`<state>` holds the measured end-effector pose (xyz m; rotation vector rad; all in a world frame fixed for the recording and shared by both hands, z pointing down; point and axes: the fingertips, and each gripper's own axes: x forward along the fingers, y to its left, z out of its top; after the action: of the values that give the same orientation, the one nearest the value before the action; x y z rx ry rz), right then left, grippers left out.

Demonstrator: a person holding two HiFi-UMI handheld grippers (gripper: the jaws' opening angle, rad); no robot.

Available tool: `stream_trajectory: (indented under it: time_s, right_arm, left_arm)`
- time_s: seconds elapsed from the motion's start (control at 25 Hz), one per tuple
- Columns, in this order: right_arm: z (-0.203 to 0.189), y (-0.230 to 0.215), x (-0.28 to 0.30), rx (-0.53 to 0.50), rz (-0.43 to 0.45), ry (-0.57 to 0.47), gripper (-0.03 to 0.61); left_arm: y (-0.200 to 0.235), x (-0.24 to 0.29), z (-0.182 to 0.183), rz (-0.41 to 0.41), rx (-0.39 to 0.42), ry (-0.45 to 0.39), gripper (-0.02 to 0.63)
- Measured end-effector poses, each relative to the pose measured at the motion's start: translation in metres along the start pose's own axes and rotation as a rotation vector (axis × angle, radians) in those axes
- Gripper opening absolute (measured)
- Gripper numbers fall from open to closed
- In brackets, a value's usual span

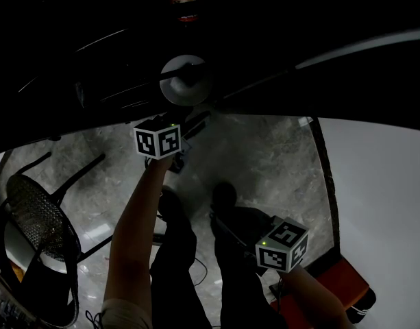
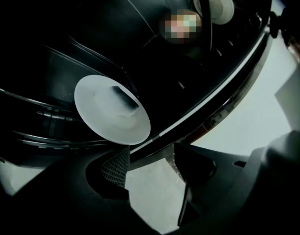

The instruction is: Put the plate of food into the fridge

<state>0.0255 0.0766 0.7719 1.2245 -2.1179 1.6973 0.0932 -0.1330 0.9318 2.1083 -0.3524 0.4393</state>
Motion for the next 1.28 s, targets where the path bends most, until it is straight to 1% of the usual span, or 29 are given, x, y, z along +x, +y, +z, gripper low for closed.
stream_trajectory:
  time_s: [0.2, 0.44, 0.52, 0.64, 0.72, 0.8, 0.84, 0.96, 1.28]
  right_arm:
    - [0.004, 0.000, 0.001, 0.001, -0.002, -0.010, 0.029]
    - [-0.002, -0.002, -0.003, 0.003, -0.008, 0.006, 0.029]
    - [-0.003, -0.002, -0.003, 0.002, -0.009, 0.006, 0.029]
    - [-0.001, 0.000, -0.001, 0.003, -0.003, 0.004, 0.029]
    - [-0.001, 0.002, 0.001, 0.001, 0.001, 0.004, 0.029]
    - [-0.001, 0.002, 0.002, -0.002, 0.002, 0.005, 0.029]
    - [-0.002, 0.002, 0.003, -0.003, 0.002, 0.005, 0.029]
    - [-0.005, 0.002, 0.003, -0.001, 0.006, 0.004, 0.029]
    - [-0.006, -0.001, 0.001, 0.007, -0.003, -0.009, 0.029]
  left_arm:
    - [0.005, 0.000, 0.008, 0.008, -0.039, -0.032, 0.282]
    - [0.016, -0.005, 0.028, 0.031, -0.142, -0.126, 0.282]
    - [0.015, -0.008, 0.026, 0.021, -0.159, -0.130, 0.282]
    - [0.010, -0.009, 0.015, 0.007, -0.144, -0.092, 0.282]
    - [0.007, -0.009, 0.012, 0.010, -0.099, -0.072, 0.282]
    - [0.005, -0.010, 0.015, 0.024, -0.047, -0.073, 0.282]
    - [0.005, -0.010, 0.018, 0.031, -0.034, -0.078, 0.282]
    - [0.008, -0.009, 0.025, 0.038, -0.035, -0.086, 0.282]
    - [0.012, -0.001, 0.032, 0.050, -0.030, -0.065, 0.282]
